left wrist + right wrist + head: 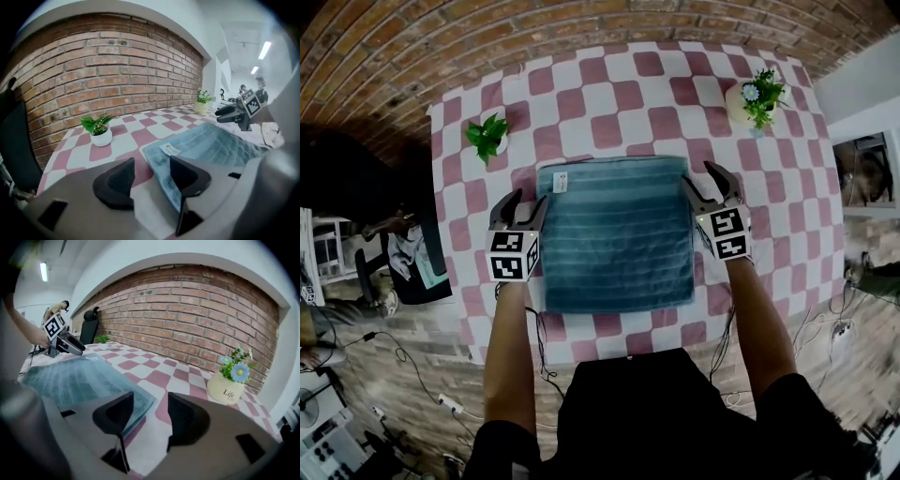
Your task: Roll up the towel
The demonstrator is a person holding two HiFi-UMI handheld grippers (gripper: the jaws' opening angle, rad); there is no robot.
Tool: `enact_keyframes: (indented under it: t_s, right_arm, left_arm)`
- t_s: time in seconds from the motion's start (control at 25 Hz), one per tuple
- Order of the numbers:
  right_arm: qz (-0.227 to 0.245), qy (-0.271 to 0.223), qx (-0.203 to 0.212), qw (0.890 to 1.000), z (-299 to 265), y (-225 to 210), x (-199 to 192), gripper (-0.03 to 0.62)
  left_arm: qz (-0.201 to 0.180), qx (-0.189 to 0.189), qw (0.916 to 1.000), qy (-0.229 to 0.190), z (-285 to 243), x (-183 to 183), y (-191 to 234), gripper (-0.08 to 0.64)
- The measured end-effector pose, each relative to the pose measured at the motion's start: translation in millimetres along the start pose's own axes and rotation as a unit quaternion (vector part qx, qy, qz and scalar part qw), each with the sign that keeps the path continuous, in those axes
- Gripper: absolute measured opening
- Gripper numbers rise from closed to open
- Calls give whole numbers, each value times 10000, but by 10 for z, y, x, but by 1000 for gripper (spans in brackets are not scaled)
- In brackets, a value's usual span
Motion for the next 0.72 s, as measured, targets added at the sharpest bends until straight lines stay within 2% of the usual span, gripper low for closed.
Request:
enact_keyframes:
  t_s: [0.12, 0.28, 0.52, 0.72]
  right_arm:
    - [-18, -290, 458, 9985, 370, 166, -21, 209]
    - [-76, -188, 1108, 9936, 799, 439, -151, 213]
    - [-28, 254, 1383, 9901, 1227, 734, -479, 213]
    - [-124, 551, 1469, 9875, 1534, 978, -703, 213]
  left_arm:
    - [-143, -449, 9989, -80, 287, -165, -138, 275]
    - [-287, -944, 9951, -101, 667, -360, -343, 298]
    - [-367, -1115, 9931, 65, 1065, -630, -639, 316]
    - [-231, -1785, 9833, 250, 1340, -872, -843, 319]
Point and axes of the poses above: the fingertips, and each gripper's own axes: z backward along the fingers, y to its left, x out of its top, the point moved 10 cm from there along z, backward along the fingers, and after that the axes turned 9 degrees about -z, right-handed, at the moved point
